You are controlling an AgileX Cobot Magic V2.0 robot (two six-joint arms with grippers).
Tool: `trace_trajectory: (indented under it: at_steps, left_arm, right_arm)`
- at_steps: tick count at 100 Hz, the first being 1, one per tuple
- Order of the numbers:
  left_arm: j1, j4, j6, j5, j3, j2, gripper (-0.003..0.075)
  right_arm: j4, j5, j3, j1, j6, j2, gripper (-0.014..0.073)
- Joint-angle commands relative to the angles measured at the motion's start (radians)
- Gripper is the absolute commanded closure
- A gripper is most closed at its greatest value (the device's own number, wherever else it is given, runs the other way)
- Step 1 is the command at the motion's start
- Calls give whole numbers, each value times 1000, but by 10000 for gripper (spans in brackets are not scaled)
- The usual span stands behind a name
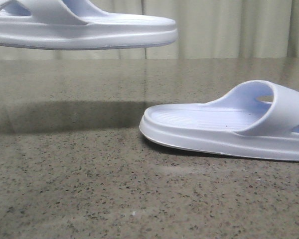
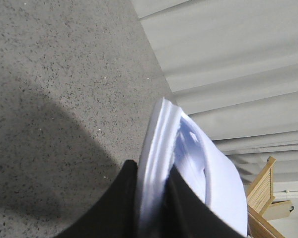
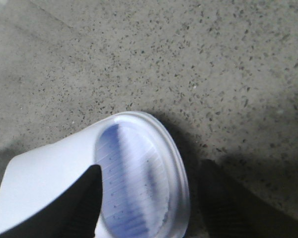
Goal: Insert blue slippers together front up
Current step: 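Grasp the other slipper's rim with the right gripper and lift it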
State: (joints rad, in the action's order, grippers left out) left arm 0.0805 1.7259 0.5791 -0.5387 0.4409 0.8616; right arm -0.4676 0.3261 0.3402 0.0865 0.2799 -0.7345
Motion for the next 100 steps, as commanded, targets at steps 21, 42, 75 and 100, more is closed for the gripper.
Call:
trace_trajectory:
  at_steps: [21,42,75,100]
  left_arm:
    - [5,38,-9,-44,28,-5,695]
    - [5,38,-9,-44,28,-5,695]
    - [5,38,-9,-44,28,-5,695]
    - [5,38,-9,-44,28,-5,695]
  right_arm:
    - [-27,-70,33,-4,3,-80,237]
    - [-65,-70,33,-4,3,-135,237]
    - [-89,-51,33,-4,3,-179,246]
    - [-89,-51,33,-4,3,-179,414]
